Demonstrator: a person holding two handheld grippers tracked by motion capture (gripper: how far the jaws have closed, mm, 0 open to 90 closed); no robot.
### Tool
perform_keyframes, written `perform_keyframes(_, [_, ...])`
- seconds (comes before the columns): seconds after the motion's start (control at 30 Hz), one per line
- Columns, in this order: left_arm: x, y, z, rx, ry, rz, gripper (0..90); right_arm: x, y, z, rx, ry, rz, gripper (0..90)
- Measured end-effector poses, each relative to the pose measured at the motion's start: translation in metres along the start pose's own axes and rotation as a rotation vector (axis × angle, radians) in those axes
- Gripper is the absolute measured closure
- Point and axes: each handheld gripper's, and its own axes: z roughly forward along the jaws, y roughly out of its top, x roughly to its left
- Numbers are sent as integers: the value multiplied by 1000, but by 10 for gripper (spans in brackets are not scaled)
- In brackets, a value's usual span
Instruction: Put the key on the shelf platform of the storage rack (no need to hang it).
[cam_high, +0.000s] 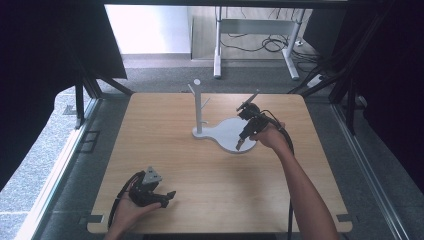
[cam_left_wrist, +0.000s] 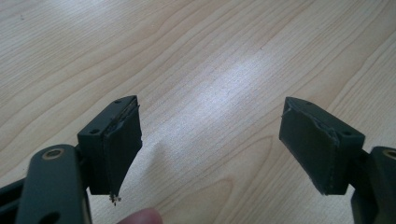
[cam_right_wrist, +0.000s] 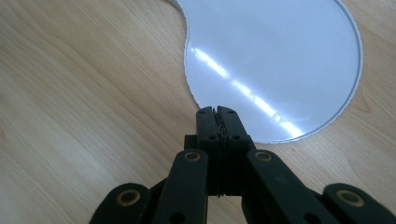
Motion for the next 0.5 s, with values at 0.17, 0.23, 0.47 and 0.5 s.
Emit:
perform_keyframes(0.17, [0, 0, -1, -1, -1, -1, 213, -3, 6, 3, -1, 1, 8, 899])
perform_keyframes(0.23, [0, 0, -1, -1, -1, -1, 213, -4, 8, 5, -3, 0, 11, 899])
perform_keyframes(0.47, [0, 0, 0, 6, 0, 4, 209, -8, 14, 17, -1, 14, 30, 899])
perform_keyframes(0.5, [0, 0, 1, 5, -1, 2, 209, -9, 15, 19, -2, 17, 34, 898])
